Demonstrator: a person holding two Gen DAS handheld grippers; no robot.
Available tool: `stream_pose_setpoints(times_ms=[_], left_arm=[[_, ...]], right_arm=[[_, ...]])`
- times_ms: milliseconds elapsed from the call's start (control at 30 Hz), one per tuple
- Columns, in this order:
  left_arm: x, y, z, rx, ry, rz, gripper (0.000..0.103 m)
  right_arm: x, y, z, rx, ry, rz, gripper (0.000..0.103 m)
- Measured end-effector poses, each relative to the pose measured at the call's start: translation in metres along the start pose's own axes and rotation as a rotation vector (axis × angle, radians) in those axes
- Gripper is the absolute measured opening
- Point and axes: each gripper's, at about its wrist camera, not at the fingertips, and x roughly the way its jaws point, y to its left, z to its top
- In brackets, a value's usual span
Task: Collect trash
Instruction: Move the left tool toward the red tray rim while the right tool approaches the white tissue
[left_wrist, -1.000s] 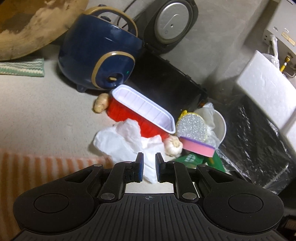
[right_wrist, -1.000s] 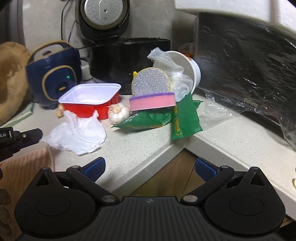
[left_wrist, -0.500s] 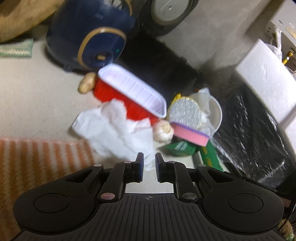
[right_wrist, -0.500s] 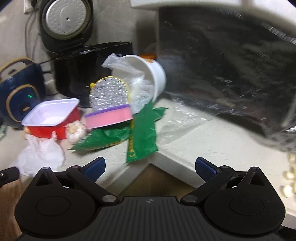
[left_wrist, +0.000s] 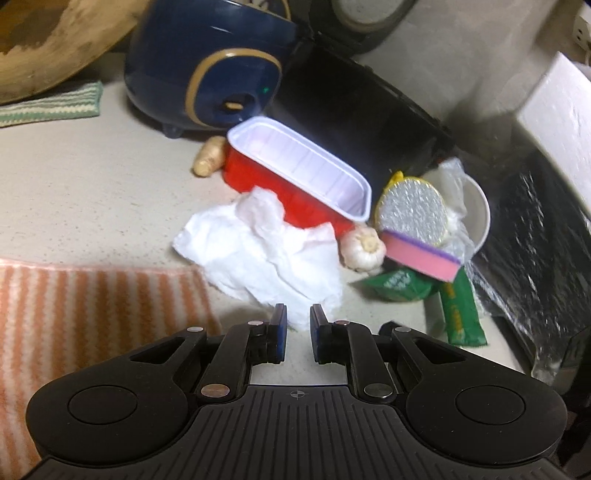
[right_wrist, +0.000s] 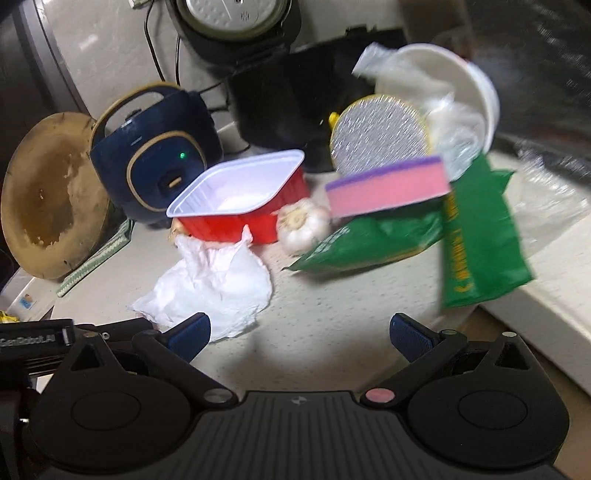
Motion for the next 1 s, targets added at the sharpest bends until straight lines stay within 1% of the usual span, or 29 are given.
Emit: stream_pose_setpoints(times_ms=[100, 200, 367, 467, 700, 767, 900, 933, 1000], left_arm=[[0.001, 0.004, 0.004, -0.020, -0.019, 0.007, 0.016], [0.005, 0.007, 0.009, -0.041, -0.020, 0.002, 0.016], [0.014, 0.006, 0.017, -0.057, -0.025, -0.020, 0.016], [0.021, 0.007, 0.019, -0.063, -0.015, -0.030, 0.016], [0.036, 0.015, 0.024, -0.105, 0.012, -0.052, 0.016], [0.038, 0.017, 0.029, -0.128, 0.010, -0.064, 0.016], [0.038, 0.017, 0.034, -0.145, -0.008, -0.079, 0.016], [0.037, 0.018, 0.034, -0.145, -0.010, -0.081, 0.016], [0.035, 0.020, 0.033, -0.139, -0.006, -0.079, 0.016]], right_arm=[[0.011, 0.004, -0.001, -0.007, 0.025, 0.007, 0.103], [0.019, 0.003, 0.001, -0.017, 0.051, 0.006, 0.103], [0.024, 0.003, 0.004, -0.039, 0.067, -0.013, 0.103], [0.028, -0.001, 0.005, -0.029, 0.083, -0.018, 0.103], [0.027, -0.005, 0.004, -0.019, 0.072, -0.025, 0.103], [0.026, -0.004, 0.002, -0.009, 0.064, -0.031, 0.103], [0.025, -0.001, -0.001, -0.030, 0.055, -0.043, 0.103], [0.026, 0.002, 0.000, -0.040, 0.063, -0.046, 0.103], [0.032, 0.009, 0.006, -0.111, 0.121, -0.012, 0.103]])
